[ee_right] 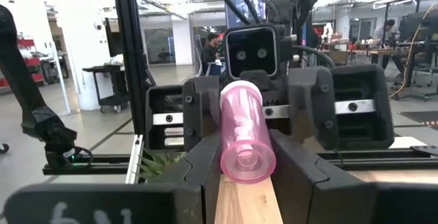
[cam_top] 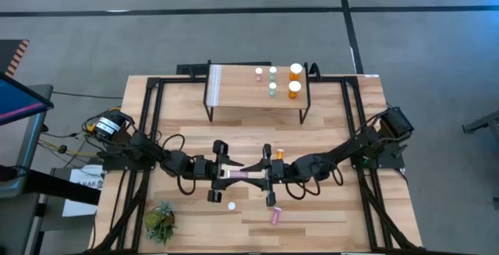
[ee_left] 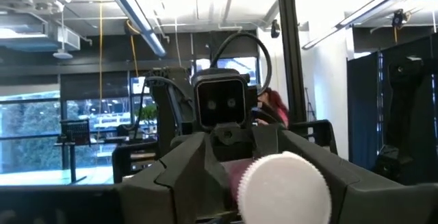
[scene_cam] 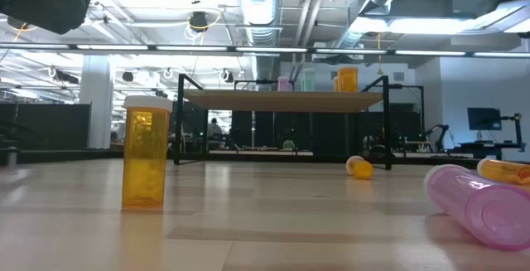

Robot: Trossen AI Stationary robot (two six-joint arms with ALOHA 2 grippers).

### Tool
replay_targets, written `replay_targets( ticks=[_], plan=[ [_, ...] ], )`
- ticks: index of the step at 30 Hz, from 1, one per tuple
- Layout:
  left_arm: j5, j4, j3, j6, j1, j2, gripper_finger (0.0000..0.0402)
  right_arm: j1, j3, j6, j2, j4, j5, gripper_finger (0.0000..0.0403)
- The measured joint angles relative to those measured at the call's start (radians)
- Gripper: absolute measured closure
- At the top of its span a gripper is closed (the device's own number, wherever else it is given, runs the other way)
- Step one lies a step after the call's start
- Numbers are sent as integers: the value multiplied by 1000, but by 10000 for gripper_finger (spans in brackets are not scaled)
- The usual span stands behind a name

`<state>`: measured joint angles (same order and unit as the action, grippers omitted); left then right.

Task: Pick and place medicine bottles onto shelf by color
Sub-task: Put the top small pink pill bottle on the shelf aligned with the other small pink pill bottle

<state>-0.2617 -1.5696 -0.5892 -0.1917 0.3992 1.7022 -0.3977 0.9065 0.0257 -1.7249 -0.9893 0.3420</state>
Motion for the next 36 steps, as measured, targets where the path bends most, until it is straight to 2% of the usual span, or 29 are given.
replay_targets(
  ticks=[7,36],
  plan=[
    [1,5,1,-2,0,0,215,0,0,-1,0,-7,0,276],
    [21,13,4,-7,2,1,218,-21,0,-35,21,-18,1,277]
  ],
)
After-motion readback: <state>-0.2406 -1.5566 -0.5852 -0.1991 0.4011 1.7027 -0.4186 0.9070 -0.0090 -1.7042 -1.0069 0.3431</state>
